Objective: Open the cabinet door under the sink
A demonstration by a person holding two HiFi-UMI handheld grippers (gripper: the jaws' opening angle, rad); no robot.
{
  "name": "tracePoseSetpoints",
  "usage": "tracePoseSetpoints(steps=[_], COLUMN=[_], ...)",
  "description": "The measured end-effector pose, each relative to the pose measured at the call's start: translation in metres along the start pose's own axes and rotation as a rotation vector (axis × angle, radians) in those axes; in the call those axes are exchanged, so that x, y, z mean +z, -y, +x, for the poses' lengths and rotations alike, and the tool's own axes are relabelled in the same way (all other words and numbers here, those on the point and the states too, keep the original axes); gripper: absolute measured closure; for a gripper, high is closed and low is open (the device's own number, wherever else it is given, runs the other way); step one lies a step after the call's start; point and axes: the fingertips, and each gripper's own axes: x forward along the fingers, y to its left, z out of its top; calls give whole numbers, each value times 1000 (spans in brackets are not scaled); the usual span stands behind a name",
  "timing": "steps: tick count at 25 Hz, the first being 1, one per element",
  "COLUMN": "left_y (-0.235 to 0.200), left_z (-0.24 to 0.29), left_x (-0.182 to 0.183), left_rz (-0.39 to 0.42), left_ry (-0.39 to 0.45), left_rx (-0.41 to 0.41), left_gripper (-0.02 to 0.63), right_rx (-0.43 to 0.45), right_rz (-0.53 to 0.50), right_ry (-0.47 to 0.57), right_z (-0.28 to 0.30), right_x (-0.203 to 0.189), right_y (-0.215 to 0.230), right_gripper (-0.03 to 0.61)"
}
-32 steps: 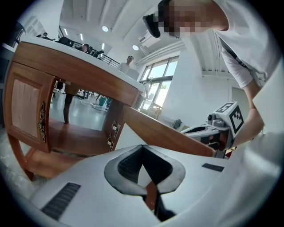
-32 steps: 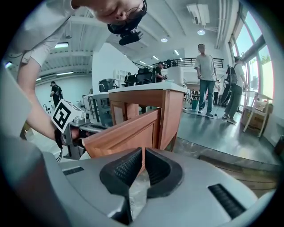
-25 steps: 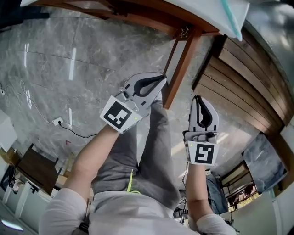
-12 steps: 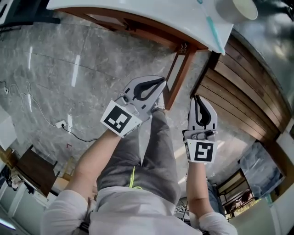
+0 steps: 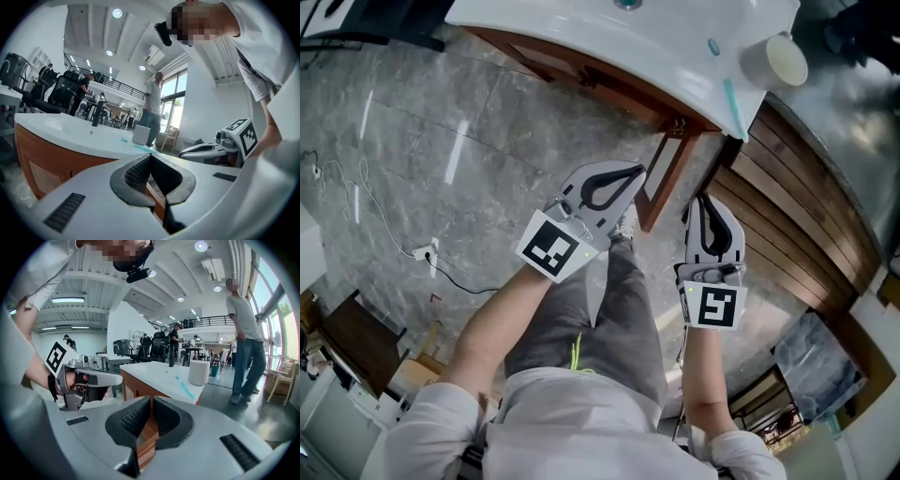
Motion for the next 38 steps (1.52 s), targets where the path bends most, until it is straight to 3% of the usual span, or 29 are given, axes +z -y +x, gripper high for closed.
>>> tracePoseSetpoints(steps=[10,25,38], left_y=[-7,-2,17], left_z=[-40,-101,-158], left_x=[87,224,319], left_rz=[45,188,300], left_ry=[72,174,251], left_rx=[109,246,356], left_gripper=[604,604,604], right_rx=[34,-3,-28], right_rz=[-24,-59,-55], right_ry=[64,193,278], right_z=[-12,-56,-98], right_x=[82,203,271], right_y=[-19,-10,2], right_gripper=[532,532,532])
